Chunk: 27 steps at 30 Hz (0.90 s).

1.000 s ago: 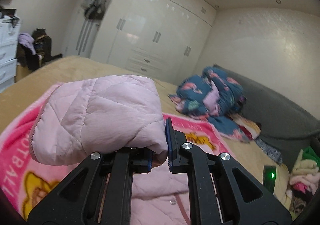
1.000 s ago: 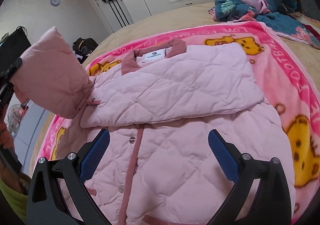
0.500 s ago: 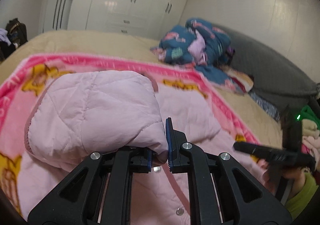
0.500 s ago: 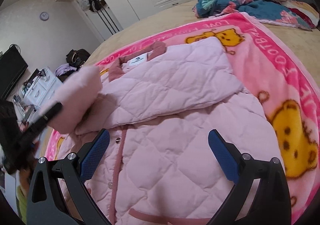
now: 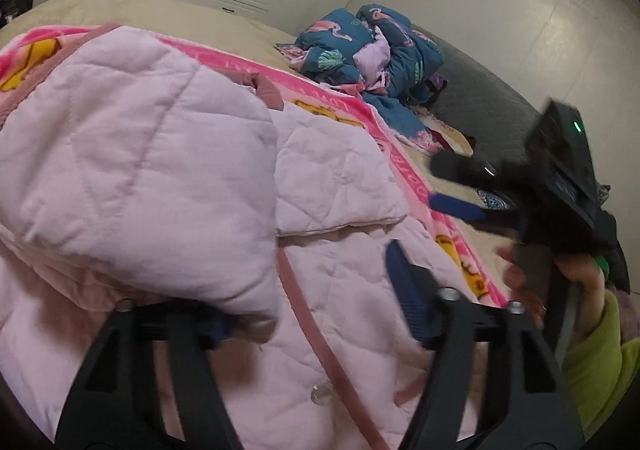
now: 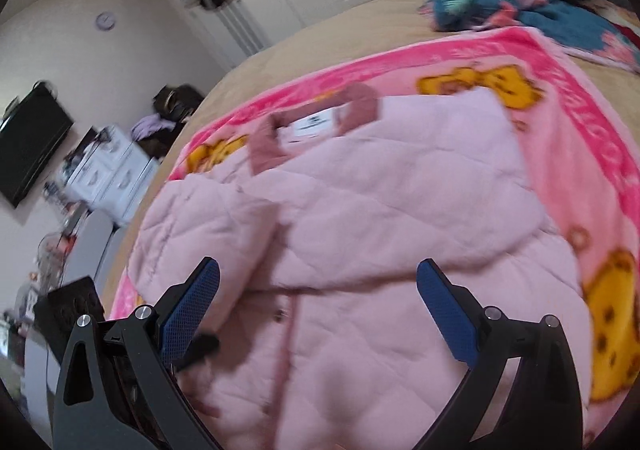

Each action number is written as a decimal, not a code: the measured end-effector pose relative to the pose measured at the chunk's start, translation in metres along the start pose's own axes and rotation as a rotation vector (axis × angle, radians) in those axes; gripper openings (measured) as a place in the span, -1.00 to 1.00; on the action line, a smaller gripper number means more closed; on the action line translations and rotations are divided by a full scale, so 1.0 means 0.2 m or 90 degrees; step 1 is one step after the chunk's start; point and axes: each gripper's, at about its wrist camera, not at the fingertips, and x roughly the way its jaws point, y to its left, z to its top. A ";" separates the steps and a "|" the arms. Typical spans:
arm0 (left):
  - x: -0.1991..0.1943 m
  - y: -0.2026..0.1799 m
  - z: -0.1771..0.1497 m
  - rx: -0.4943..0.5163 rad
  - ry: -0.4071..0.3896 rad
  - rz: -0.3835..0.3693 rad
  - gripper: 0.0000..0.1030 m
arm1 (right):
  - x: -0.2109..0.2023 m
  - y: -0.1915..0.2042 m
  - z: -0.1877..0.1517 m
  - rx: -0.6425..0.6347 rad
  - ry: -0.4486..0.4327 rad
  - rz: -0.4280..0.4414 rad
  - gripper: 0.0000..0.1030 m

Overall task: Fold large clothes
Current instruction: 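Lift the sleeve with the left tool and fold it across the jacket front, then release the sleeve from the left tool while the right tool grasps the jacket side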

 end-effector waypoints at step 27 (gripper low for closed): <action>-0.17 0.05 0.03 -0.018 -0.019 0.022 0.63 | 0.77 0.74 0.30 -0.258 0.239 0.176 -0.15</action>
